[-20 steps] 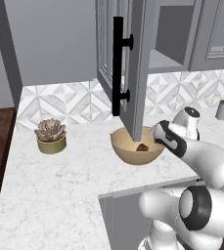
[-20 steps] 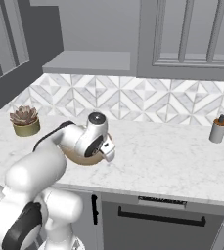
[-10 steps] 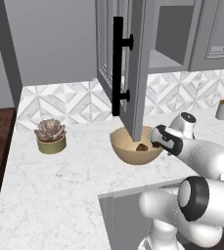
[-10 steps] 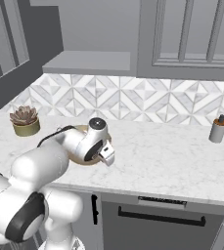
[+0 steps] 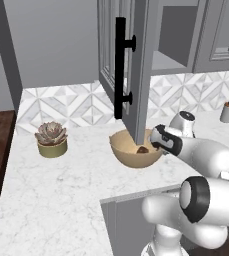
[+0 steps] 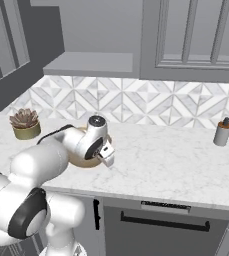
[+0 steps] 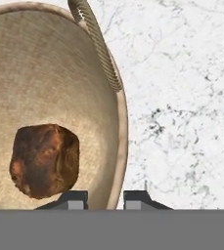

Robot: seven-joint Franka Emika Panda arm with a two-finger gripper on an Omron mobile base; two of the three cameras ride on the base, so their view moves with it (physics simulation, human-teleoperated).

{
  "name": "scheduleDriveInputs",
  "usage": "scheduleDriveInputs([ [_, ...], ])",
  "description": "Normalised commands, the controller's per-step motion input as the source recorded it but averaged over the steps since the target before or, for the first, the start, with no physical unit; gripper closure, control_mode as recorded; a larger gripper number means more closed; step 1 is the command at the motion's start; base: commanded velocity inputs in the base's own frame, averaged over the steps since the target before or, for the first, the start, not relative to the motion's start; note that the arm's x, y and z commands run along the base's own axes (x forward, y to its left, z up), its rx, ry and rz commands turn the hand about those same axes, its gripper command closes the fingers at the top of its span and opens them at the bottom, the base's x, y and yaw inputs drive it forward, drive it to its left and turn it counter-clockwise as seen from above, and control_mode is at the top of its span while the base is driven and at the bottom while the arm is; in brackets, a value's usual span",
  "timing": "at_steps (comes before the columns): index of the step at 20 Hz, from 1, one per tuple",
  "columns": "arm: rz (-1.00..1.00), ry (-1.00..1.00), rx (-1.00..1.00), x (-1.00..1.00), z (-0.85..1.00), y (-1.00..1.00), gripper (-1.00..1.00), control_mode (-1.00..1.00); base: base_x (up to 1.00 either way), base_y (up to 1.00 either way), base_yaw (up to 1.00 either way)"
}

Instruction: Open the cabinet, pick up the bread from the cabinet and place it in the basket. Then move the basket to the dining counter.

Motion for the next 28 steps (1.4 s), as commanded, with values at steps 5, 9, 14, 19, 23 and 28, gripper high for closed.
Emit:
scheduleDriveInputs([
  [5,-0.15,0.00,0.00,-0.22,0.05,0.00,1.00,-1.00,0.00,0.00,0.00],
  [9,-0.20,-0.14,0.00,-0.32,0.24,-0.01,1.00,-1.00,0.00,0.00,0.00],
  [14,-0.16,-0.17,0.00,-0.44,0.54,-0.14,1.00,-1.00,0.00,0.00,0.00],
  [19,-0.14,-0.07,0.00,-0.50,0.71,-0.11,1.00,-1.00,0.00,0.00,0.00],
  [23,-0.13,-0.01,0.01,-0.66,0.86,-0.18,1.00,-1.00,0.00,0.00,0.00],
  [28,-0.12,-0.05,0.02,-0.79,0.65,-0.38,1.00,-1.00,0.00,0.00,0.00],
])
